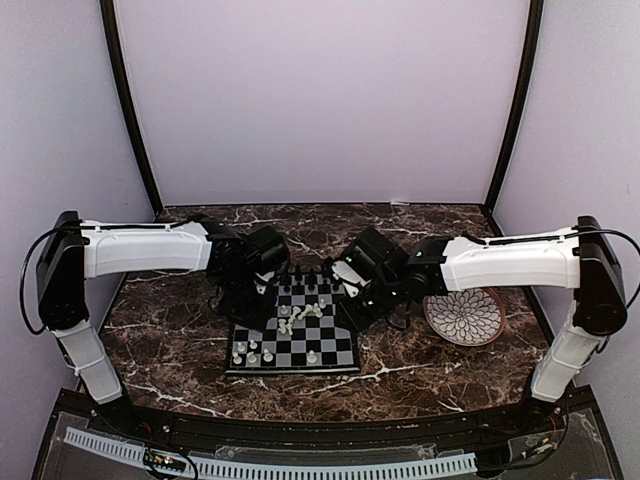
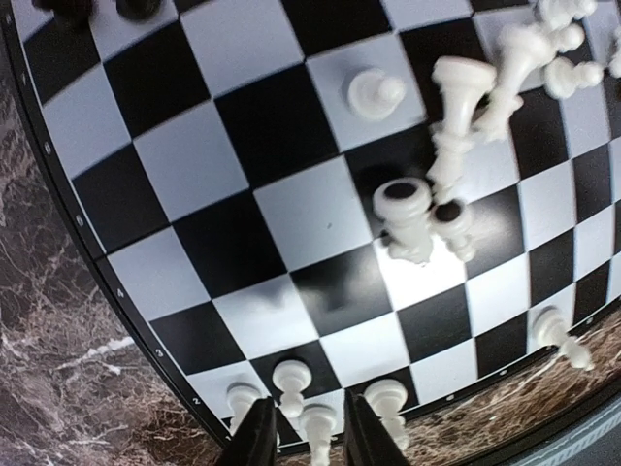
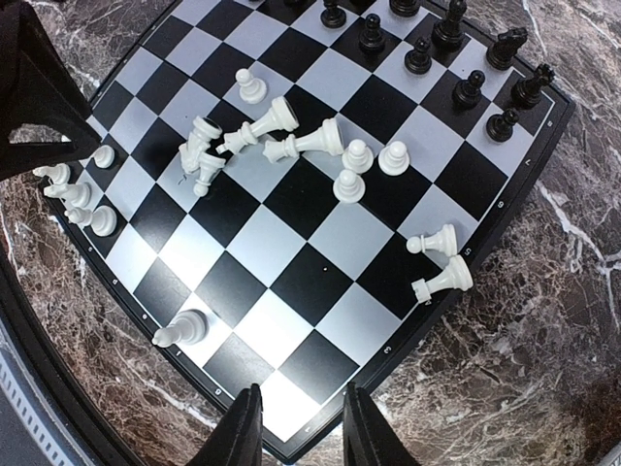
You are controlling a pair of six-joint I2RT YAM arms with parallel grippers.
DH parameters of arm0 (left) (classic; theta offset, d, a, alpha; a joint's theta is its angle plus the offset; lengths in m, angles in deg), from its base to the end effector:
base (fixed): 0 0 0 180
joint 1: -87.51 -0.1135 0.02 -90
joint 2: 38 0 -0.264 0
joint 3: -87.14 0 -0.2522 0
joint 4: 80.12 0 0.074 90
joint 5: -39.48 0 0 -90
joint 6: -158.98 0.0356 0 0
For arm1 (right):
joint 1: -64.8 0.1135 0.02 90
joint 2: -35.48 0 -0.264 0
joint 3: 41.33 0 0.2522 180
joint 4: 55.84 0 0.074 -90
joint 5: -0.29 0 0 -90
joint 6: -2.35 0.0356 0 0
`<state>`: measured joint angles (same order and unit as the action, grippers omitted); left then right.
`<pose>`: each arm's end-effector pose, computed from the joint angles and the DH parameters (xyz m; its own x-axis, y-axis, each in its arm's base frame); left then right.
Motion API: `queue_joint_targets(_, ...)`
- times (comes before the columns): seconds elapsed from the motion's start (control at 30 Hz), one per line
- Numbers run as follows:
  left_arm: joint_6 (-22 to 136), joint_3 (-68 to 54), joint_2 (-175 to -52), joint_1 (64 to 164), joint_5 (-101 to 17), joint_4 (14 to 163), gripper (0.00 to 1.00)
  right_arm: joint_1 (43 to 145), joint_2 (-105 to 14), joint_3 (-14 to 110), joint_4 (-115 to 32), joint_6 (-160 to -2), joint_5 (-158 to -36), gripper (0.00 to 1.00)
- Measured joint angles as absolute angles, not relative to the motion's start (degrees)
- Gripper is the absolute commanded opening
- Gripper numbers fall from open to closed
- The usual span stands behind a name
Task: Set up the chess pieces on the board
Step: Pick up the pawn from the chessboard.
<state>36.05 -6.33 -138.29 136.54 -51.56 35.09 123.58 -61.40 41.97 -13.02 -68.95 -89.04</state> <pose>0.2194 -0.2517 0.2059 -0.9485 0.2633 -0.1763 0.2823 0.9548 -0.0930 0.1856 0.3054 0.2251 -0.6820 -0.5068 -0.5273 -0.6684 0.7245 0.1682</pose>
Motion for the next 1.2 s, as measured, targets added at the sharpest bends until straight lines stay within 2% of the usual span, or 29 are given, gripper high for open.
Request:
queue_joint_targets(0.6, 40.92, 12.79, -151.38, 131.34, -50.91, 35.27, 0.27, 123.5, -61.33, 41.72, -13.09, -68.84, -88.69, 0.3)
queue_joint_targets(1.2, 43.48, 14.26, -155.38, 130.12, -48.04, 35.16, 0.23, 123.26, -58.75, 39.74, -13.09, -67.35, -88.13, 0.3)
